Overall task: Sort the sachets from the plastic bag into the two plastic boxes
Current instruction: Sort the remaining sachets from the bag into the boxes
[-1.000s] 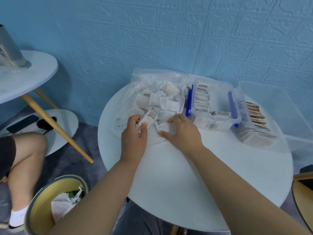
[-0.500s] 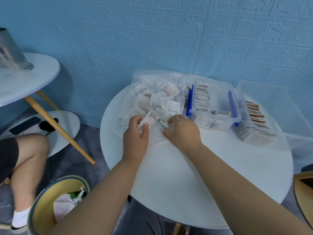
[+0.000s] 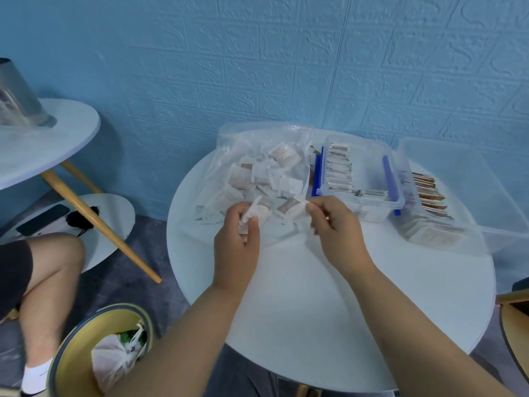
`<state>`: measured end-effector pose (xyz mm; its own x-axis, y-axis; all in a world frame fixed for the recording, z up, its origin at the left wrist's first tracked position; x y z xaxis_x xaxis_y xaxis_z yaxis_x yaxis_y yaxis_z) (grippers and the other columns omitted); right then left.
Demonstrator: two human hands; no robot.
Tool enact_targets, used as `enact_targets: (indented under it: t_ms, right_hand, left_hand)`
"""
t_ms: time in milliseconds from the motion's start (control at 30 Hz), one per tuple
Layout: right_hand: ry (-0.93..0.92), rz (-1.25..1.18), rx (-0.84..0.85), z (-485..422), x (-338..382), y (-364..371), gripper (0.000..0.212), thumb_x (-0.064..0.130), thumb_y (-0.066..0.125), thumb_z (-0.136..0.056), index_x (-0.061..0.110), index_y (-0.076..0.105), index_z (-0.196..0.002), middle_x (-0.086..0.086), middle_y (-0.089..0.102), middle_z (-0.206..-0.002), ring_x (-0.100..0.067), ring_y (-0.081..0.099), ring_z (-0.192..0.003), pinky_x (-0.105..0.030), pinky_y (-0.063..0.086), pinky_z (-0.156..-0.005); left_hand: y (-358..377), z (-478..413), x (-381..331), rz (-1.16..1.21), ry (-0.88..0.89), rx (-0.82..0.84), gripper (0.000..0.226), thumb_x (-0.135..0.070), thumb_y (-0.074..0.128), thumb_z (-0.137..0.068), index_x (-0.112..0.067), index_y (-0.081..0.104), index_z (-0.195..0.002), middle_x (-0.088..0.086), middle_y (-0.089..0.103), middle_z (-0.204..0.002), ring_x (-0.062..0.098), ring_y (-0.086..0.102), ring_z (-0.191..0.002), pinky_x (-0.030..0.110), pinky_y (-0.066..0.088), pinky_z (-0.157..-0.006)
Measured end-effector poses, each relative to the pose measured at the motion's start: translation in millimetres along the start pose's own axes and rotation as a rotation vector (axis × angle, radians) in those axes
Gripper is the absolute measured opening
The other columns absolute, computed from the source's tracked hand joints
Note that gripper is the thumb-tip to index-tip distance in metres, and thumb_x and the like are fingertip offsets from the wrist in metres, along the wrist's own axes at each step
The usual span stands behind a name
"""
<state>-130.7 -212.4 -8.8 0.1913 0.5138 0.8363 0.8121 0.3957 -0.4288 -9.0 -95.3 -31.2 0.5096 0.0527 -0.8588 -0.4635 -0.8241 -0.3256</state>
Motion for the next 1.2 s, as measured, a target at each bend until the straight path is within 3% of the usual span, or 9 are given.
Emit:
enact_targets:
  t_ms: [67, 200, 333, 467, 633, 800, 1000, 1100, 1200]
  right_hand:
    - [-0.013, -0.022, 0.032, 8.0, -4.4, -9.4, 0.021, 0.012, 0.055, -0.091, 0.030, 0.056, -0.080, 0.006, 0.055, -0.065, -0.004, 0.051, -0.053, -0.006, 0.039, -0.057]
    - [-0.070, 0.094, 0.029, 24.5, -15.6, -30.8, 0.016, 0.007, 0.060, -0.087, 0.022, 0.063, -0.089, 0.012, 0.057, -0.073, -0.006, 0.058, -0.061, -0.006, 0.040, -0.062]
    - [-0.014, 0.052, -0.067, 36.2, -25.7, -55.1, 0.028, 0.007, 0.065, -0.083, 0.033, 0.058, -0.089, 0.007, 0.063, -0.078, -0.008, 0.061, -0.065, -0.009, 0.046, -0.062]
    - [0.030, -0.018, -0.173, 46.3, -33.5, -76.5, 0.037, 0.006, 0.066, -0.082, 0.041, 0.058, -0.091, 0.007, 0.065, -0.080, -0.011, 0.061, -0.068, -0.015, 0.049, -0.066]
    - [0.104, -0.074, -0.217, 57.8, -51.0, -84.0, 0.039, 0.004, 0.068, -0.080, 0.041, 0.062, -0.089, 0.004, 0.061, -0.079, -0.021, 0.061, -0.072, -0.023, 0.049, -0.071]
    - [0.110, -0.029, -0.173, 56.2, -53.5, -78.7, 0.040, 0.005, 0.071, -0.077, 0.042, 0.059, -0.086, 0.009, 0.058, -0.083, -0.008, 0.055, -0.064, -0.012, 0.042, -0.063]
    - [0.148, 0.025, -0.053, 55.7, -55.8, -75.5, 0.035, 0.011, 0.068, -0.081, 0.034, 0.059, -0.105, 0.019, 0.054, -0.080, -0.003, 0.050, -0.063, -0.007, 0.039, -0.062]
    - [0.164, 0.044, -0.022, 54.8, -59.2, -73.3, 0.034, 0.012, 0.069, -0.081, 0.028, 0.061, -0.110, 0.024, 0.057, -0.085, -0.003, 0.049, -0.063, -0.006, 0.039, -0.064]
    - [0.149, 0.063, -0.028, 55.1, -58.7, -75.2, 0.026, 0.014, 0.069, -0.081, 0.029, 0.064, -0.102, 0.020, 0.061, -0.087, -0.002, 0.052, -0.067, -0.007, 0.039, -0.064]
  left_hand:
    - [9.9, 9.7, -8.7, 0.006, 0.057, 0.078, 0.018, -0.013, 0.051, -0.094, -0.022, 0.052, -0.109, -0.019, 0.056, -0.097, -0.007, 0.057, -0.082, 0.001, 0.042, -0.069]
    - [36.7, 18.4, -23.6, 0.044, 0.097, 0.220, 0.022, -0.010, 0.051, -0.092, -0.023, 0.055, -0.110, -0.018, 0.059, -0.098, 0.002, 0.059, -0.086, 0.005, 0.044, -0.073]
    - [61.9, 23.3, -40.4, 0.001, 0.174, 0.352, 0.031, -0.018, 0.043, -0.088, -0.015, 0.057, -0.116, -0.008, 0.063, -0.106, 0.002, 0.054, -0.096, 0.000, 0.036, -0.078]
    - [77.7, 32.3, -56.0, -0.061, 0.317, 0.389, 0.037, -0.023, 0.038, -0.089, -0.010, 0.059, -0.117, 0.002, 0.066, -0.110, 0.009, 0.053, -0.098, 0.010, 0.037, -0.081]
    - [95.8, 40.8, -51.4, -0.019, 0.237, 0.525, 0.037, -0.020, 0.038, -0.089, -0.011, 0.057, -0.118, 0.000, 0.063, -0.112, 0.005, 0.050, -0.099, 0.003, 0.033, -0.080]
    - [104.7, 42.7, -43.1, 0.027, 0.222, 0.608, 0.050, -0.034, 0.034, -0.081, -0.012, 0.053, -0.122, -0.003, 0.054, -0.116, 0.002, 0.048, -0.107, 0.007, 0.034, -0.090]
    - [104.2, 43.4, -44.2, 0.016, 0.199, 0.647, 0.062, -0.038, 0.035, -0.070, -0.016, 0.047, -0.126, -0.010, 0.047, -0.116, 0.002, 0.046, -0.110, 0.010, 0.035, -0.092]
    - [103.3, 44.2, -44.9, 0.027, 0.162, 0.655, 0.057, -0.042, 0.050, -0.071, -0.020, 0.047, -0.124, -0.009, 0.051, -0.114, 0.002, 0.049, -0.105, 0.016, 0.041, -0.086]
    - [104.0, 45.2, -44.5, -0.024, 0.153, 0.647, 0.052, -0.024, 0.068, -0.079, -0.018, 0.045, -0.125, -0.007, 0.055, -0.115, 0.008, 0.052, -0.104, 0.024, 0.044, -0.085]
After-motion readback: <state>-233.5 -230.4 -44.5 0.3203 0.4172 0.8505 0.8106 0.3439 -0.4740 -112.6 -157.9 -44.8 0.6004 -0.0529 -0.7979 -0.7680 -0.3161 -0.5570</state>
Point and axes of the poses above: each hand's wrist, its own z-axis away from the middle knuckle, its own y-axis out of the palm, x = y × z, the point moved 3 cm from there along -z, towards the middle knuckle
